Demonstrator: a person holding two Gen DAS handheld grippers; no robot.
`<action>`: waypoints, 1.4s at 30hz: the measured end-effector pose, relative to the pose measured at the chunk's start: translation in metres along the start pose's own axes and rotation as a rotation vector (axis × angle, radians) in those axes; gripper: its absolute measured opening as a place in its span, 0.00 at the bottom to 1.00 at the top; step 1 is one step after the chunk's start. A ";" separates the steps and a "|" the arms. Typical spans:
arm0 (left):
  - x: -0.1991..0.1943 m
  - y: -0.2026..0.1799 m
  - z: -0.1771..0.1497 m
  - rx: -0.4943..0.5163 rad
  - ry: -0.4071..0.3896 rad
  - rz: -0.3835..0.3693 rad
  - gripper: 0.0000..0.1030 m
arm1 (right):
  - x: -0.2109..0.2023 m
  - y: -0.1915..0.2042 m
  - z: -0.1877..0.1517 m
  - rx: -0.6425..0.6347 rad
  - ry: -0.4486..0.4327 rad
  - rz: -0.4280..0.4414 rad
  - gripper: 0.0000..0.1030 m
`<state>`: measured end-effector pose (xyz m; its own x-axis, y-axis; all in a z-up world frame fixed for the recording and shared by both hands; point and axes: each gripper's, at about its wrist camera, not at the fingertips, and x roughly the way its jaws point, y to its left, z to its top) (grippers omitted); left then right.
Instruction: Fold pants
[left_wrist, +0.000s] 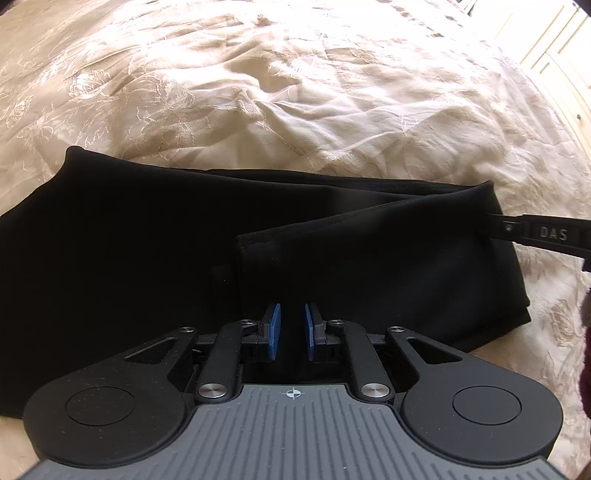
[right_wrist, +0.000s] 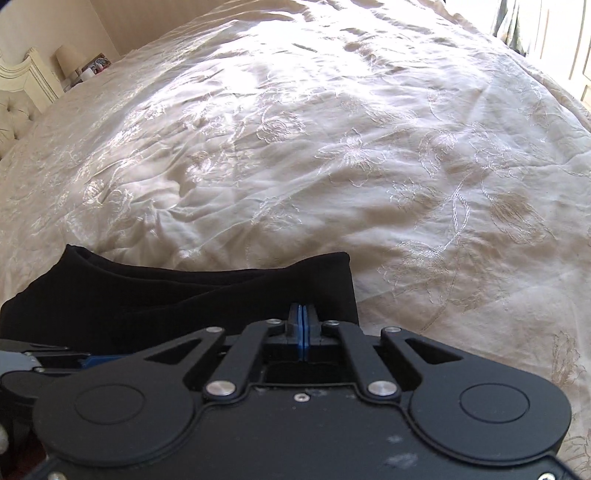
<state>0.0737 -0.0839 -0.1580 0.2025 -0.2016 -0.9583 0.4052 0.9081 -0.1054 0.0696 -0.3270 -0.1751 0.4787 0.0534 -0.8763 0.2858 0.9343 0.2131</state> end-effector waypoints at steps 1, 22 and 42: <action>-0.002 0.000 -0.002 -0.003 -0.002 -0.002 0.14 | 0.010 -0.005 0.003 0.020 0.028 -0.009 0.00; -0.096 0.085 -0.088 -0.334 -0.053 0.216 0.14 | -0.020 -0.010 -0.054 -0.045 0.032 0.049 0.07; -0.133 0.244 -0.103 -0.352 -0.159 0.204 0.15 | -0.052 0.153 -0.069 -0.129 -0.003 0.168 0.16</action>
<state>0.0542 0.2024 -0.0838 0.3933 -0.0338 -0.9188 0.0197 0.9994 -0.0283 0.0313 -0.1628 -0.1266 0.5131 0.2117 -0.8318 0.0934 0.9496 0.2993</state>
